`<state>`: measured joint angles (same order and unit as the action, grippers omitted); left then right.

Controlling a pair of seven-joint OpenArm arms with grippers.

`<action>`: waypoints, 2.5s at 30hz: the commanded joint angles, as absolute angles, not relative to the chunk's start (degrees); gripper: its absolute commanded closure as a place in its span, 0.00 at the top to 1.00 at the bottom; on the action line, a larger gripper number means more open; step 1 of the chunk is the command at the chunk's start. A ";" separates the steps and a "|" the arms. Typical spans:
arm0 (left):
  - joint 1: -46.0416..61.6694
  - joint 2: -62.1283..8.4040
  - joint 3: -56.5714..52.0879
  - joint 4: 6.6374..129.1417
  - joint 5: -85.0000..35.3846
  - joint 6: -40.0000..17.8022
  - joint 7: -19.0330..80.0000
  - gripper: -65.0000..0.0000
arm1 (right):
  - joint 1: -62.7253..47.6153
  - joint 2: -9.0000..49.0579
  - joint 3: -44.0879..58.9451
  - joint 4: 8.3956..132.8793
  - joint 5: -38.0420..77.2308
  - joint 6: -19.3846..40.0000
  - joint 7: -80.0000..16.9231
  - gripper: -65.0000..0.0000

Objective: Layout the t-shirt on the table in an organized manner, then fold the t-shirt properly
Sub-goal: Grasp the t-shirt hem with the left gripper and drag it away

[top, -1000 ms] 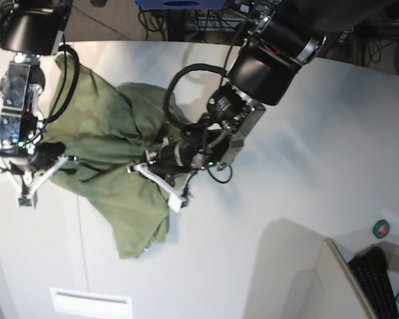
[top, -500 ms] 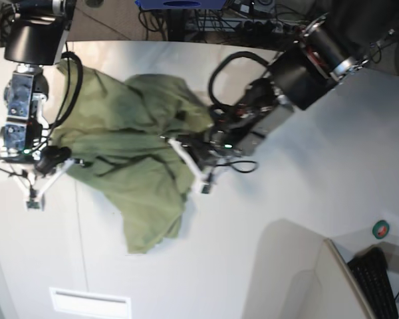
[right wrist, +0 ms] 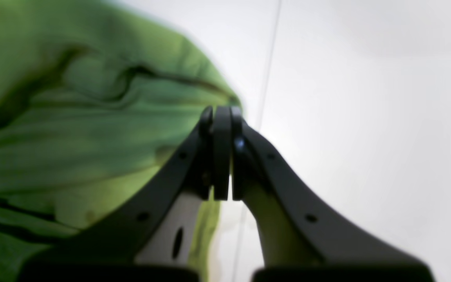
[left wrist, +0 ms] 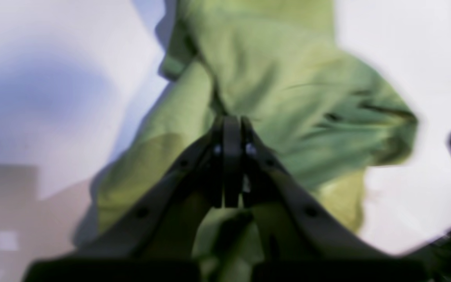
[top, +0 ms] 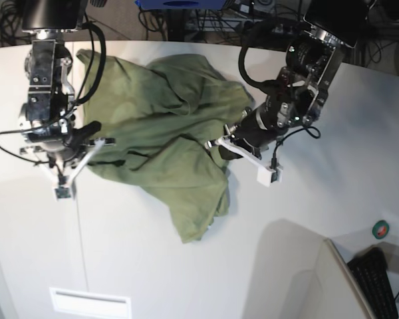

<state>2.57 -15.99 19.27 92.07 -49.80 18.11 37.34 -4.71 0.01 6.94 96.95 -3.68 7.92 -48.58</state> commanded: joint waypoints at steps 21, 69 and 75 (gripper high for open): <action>-10.77 -1.63 3.21 67.30 -49.89 11.03 41.36 0.81 | -7.69 0.48 7.52 99.38 -4.26 7.52 -50.95 0.18; -32.66 8.40 8.57 59.03 -66.86 15.25 38.20 0.00 | -7.25 0.48 16.75 86.20 11.21 20.18 -53.23 0.70; -32.04 6.99 8.57 61.76 -66.86 15.25 38.20 0.00 | -6.46 0.48 16.57 81.19 11.21 20.18 -52.00 0.70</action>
